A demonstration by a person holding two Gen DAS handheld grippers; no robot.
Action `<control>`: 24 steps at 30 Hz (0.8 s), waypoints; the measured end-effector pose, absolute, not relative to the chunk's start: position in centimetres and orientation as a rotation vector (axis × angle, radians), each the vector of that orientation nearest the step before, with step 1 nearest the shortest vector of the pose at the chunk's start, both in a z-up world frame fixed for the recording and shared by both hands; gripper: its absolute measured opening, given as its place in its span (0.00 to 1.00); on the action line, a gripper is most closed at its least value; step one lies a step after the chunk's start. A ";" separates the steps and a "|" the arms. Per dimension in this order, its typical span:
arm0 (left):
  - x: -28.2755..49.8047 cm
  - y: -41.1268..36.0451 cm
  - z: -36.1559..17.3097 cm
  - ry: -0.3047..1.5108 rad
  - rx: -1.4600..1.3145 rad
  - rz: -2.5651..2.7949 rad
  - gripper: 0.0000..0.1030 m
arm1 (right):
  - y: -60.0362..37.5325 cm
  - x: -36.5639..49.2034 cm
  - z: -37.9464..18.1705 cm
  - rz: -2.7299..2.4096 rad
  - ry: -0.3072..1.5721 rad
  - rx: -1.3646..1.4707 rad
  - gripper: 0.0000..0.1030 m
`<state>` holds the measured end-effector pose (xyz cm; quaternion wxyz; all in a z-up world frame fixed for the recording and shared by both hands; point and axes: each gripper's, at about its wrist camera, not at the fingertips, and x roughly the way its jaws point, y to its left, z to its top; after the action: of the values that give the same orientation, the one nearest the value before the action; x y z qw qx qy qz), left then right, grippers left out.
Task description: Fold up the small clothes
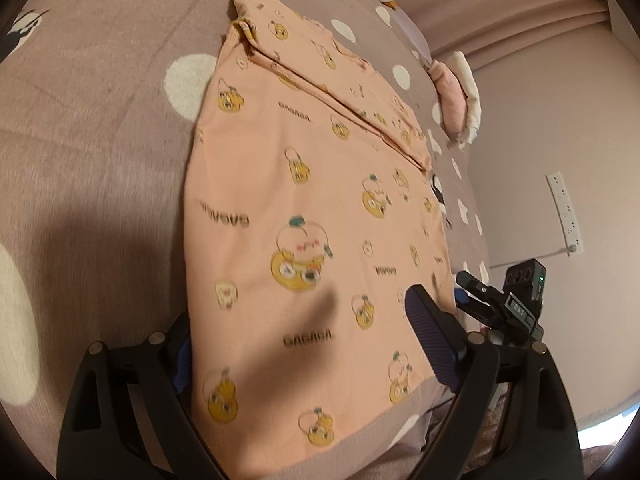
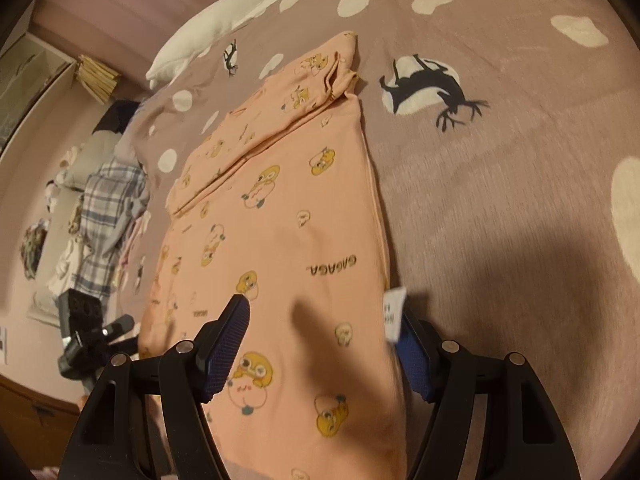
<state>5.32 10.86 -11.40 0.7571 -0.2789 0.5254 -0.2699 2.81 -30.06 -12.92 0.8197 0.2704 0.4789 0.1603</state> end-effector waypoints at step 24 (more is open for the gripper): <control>2.5 13.3 -11.8 1.139 -0.759 -0.645 0.87 | -30.5 0.4 -13.5 0.388 1.038 0.630 0.68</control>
<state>2.47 13.30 -11.80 0.7270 -0.3444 0.5168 -0.2928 0.44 -30.52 -13.48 0.8038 0.2941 0.4844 0.1811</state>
